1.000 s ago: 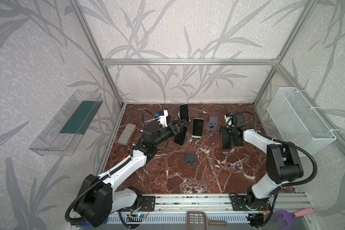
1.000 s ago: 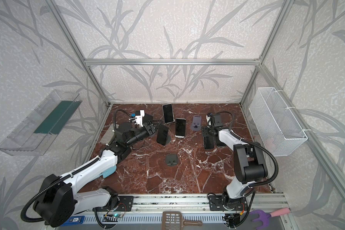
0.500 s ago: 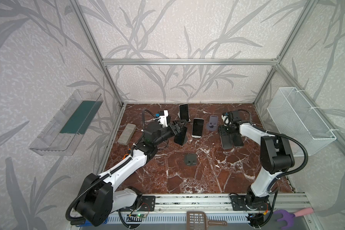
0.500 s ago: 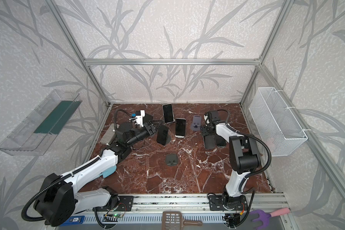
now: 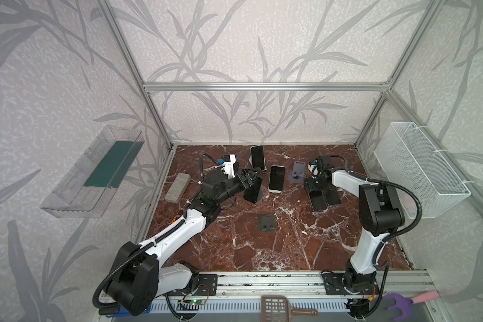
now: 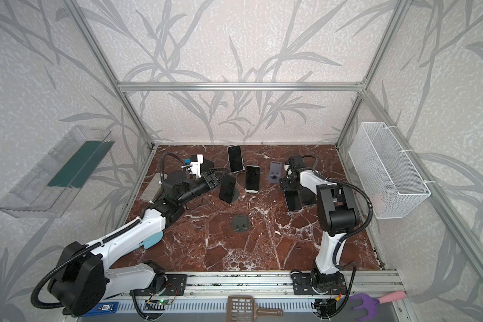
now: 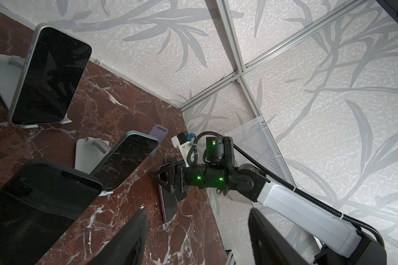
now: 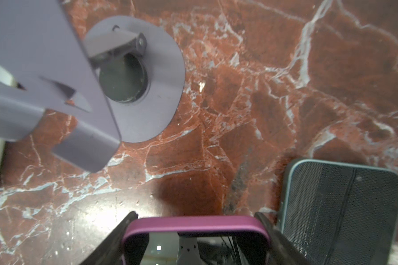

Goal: Remove the phone from the phone stand
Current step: 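Lower the purple-edged phone flat beside the teal-edged phone with the right gripper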

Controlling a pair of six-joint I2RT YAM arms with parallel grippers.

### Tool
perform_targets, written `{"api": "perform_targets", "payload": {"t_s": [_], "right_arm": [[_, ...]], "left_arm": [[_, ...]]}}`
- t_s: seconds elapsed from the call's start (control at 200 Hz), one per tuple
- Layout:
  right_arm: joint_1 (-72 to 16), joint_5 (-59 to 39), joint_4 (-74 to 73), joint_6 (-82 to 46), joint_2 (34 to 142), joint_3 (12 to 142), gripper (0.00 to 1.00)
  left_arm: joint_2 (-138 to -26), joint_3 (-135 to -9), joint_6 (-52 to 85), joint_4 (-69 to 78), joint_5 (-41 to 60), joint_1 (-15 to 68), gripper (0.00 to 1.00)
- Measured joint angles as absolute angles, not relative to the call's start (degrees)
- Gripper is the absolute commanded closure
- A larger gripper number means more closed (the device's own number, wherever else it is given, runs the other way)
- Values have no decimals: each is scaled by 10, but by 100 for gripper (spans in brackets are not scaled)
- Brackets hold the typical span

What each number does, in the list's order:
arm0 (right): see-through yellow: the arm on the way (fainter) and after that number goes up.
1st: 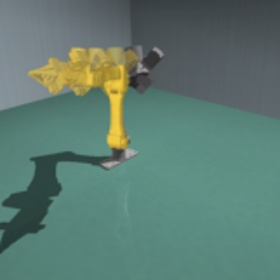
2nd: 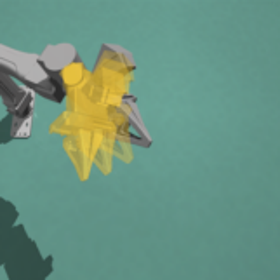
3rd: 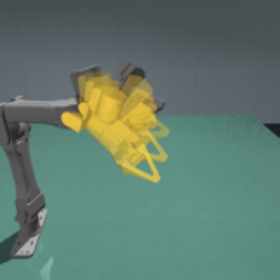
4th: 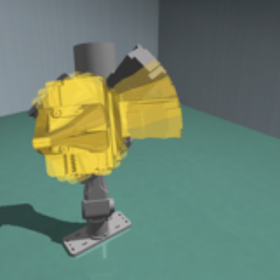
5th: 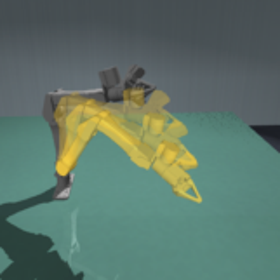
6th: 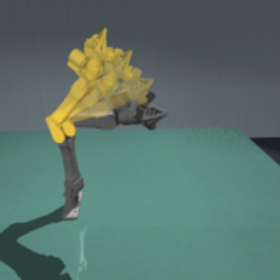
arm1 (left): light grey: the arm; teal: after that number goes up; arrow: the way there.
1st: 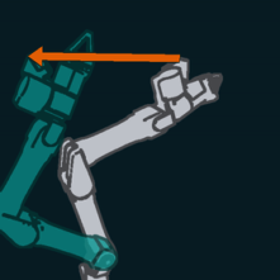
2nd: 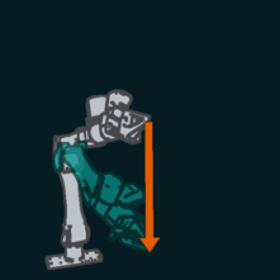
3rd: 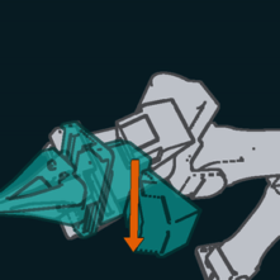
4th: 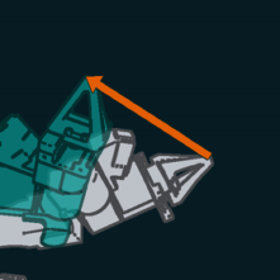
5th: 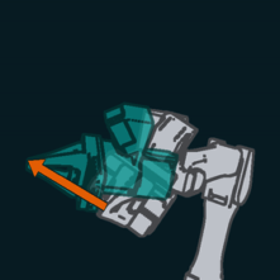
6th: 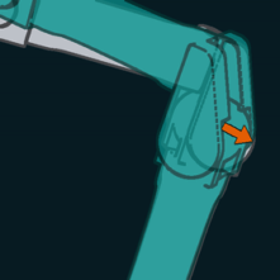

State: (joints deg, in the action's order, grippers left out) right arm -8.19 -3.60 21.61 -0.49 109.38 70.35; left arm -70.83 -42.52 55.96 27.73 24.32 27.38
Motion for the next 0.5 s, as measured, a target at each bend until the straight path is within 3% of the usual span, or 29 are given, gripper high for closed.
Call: {"api": "perform_targets", "payload": {"t_s": [0.5], "right_arm": [[-82, -24, 246, -8, 1142, 754, 29]], "left_arm": [[-724, -425, 570, 289, 252, 274, 30]]}}
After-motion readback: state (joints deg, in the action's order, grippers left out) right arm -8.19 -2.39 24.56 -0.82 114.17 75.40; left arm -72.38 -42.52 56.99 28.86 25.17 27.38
